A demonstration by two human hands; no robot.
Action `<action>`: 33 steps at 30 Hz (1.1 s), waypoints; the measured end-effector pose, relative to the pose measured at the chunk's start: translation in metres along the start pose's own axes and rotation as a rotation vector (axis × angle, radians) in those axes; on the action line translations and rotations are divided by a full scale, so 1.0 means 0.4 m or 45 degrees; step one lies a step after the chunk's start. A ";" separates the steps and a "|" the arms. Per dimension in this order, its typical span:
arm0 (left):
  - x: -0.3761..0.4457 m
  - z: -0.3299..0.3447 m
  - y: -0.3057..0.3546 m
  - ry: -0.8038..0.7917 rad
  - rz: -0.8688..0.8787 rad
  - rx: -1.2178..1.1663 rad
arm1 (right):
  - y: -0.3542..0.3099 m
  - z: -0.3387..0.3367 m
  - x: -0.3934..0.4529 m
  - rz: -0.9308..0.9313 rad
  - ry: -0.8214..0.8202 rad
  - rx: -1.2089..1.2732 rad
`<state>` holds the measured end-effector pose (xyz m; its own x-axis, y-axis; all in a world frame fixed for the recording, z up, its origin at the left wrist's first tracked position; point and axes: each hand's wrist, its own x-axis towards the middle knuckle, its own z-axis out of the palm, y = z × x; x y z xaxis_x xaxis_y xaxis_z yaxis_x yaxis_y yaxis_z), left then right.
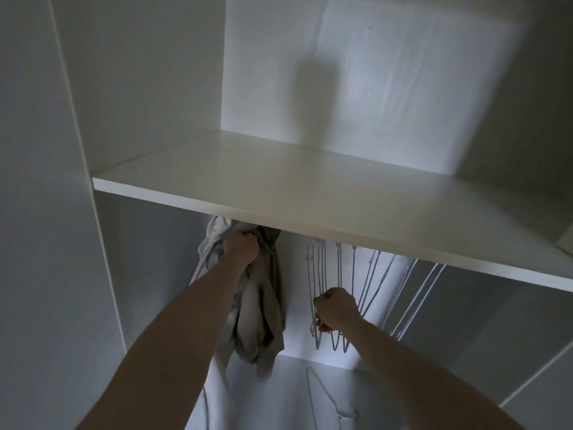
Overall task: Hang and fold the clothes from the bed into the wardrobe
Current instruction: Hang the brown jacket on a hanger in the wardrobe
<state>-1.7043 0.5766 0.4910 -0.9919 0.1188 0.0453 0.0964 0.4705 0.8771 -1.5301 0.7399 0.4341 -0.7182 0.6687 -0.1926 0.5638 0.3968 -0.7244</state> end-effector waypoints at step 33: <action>-0.028 -0.216 -0.074 -0.106 0.246 0.978 | 0.008 0.059 -0.066 0.075 -0.132 -0.052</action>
<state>-1.7030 0.4860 0.5057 -0.9453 0.3103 0.1006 0.3262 0.9025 0.2812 -1.5189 0.7087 0.4211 -0.7205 0.6239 -0.3028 0.6209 0.3858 -0.6824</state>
